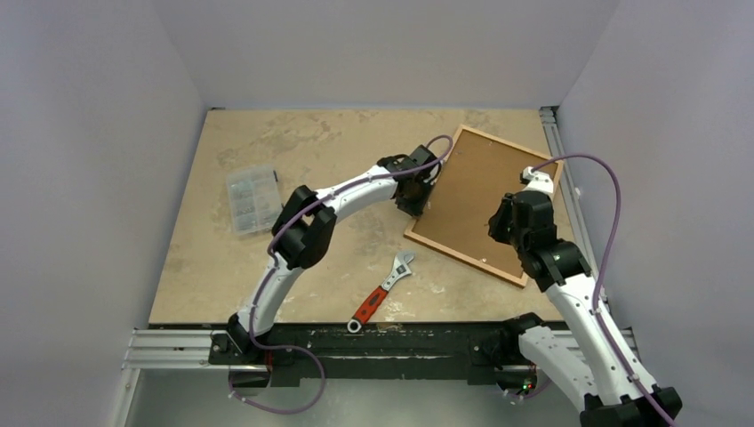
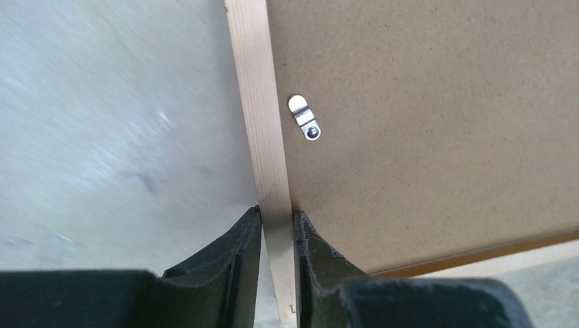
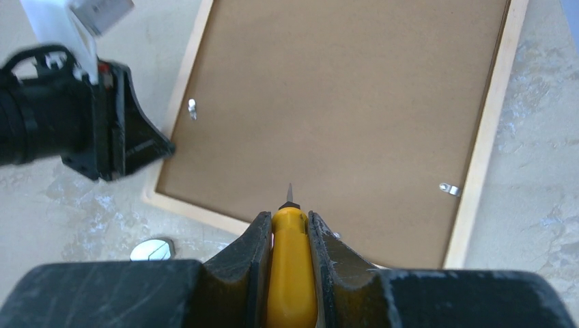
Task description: Take the photo out of the frame
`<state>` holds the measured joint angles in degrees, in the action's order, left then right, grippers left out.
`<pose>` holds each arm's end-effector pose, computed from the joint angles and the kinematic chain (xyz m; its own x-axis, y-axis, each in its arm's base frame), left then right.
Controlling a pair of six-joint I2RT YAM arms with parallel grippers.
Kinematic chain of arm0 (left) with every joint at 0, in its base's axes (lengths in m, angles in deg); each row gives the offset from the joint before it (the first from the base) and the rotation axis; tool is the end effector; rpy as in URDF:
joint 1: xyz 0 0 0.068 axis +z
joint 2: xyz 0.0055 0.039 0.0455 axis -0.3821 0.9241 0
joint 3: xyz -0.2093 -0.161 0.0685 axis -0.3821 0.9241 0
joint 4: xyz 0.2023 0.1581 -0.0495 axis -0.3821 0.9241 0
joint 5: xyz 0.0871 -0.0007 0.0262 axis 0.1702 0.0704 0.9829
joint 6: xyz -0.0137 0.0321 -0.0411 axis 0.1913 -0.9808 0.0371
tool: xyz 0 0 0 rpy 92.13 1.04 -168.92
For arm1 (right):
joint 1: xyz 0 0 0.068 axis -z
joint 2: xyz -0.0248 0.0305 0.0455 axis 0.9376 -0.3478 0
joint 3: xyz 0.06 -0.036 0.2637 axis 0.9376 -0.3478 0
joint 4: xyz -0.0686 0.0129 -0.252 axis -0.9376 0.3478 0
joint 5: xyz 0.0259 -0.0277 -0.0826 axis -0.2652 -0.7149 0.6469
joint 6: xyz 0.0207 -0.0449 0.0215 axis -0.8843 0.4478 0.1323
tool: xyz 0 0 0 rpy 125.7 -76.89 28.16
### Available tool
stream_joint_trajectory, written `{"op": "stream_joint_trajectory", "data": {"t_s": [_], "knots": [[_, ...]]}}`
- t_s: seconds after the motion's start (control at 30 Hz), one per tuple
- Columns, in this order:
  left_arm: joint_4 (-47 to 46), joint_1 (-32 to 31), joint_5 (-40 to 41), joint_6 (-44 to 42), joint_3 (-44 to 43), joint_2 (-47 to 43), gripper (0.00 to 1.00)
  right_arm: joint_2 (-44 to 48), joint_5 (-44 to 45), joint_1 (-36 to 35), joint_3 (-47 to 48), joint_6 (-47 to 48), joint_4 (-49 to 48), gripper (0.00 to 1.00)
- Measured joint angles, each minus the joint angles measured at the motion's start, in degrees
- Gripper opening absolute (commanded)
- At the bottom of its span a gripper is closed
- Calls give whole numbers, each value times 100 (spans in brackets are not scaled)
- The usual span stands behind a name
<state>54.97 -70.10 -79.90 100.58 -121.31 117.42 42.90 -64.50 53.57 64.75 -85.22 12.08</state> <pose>0.3365 -0.3704 0.1791 -0.8301 0.3540 -0.4308 0.4701 0.8597 -0.1995 0.1599 0.0362 0.3014 -0.5190 0.2782 -0.8082 0.1833 0.9598 0.2127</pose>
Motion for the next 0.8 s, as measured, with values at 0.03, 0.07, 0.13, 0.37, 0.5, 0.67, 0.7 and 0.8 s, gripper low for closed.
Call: {"op": "stream_joint_trajectory", "data": {"t_s": [0.03, 0.07, 0.13, 0.37, 0.5, 0.67, 0.7, 0.8], "knots": [[66, 111, -13, -190, -184, 98, 0, -20, -2, 0, -4, 0, 0, 0], [107, 203, -22, -350, -352, 195, 0, -37, -2, 0, -4, 2, 0, 0], [203, 387, -2, -678, -789, 450, 0, -74, -4, 0, -7, 2, 0, 0], [472, 863, 22, -1132, -1506, 839, 46, -146, -22, 0, -7, 0, 0, 0], [564, 1062, 37, -1003, -1331, 643, 52, -153, -50, 0, -9, 0, -2, 0], [640, 1163, 234, -284, -675, -210, 70, -236, -133, 0, -9, 0, -2, 0], [581, 1165, 238, 7, -442, -490, 72, -247, -151, 0, -9, 0, -4, 0], [293, 1161, 175, 953, 468, -1427, 74, -243, -153, 0, -9, 2, -2, 0]]}}
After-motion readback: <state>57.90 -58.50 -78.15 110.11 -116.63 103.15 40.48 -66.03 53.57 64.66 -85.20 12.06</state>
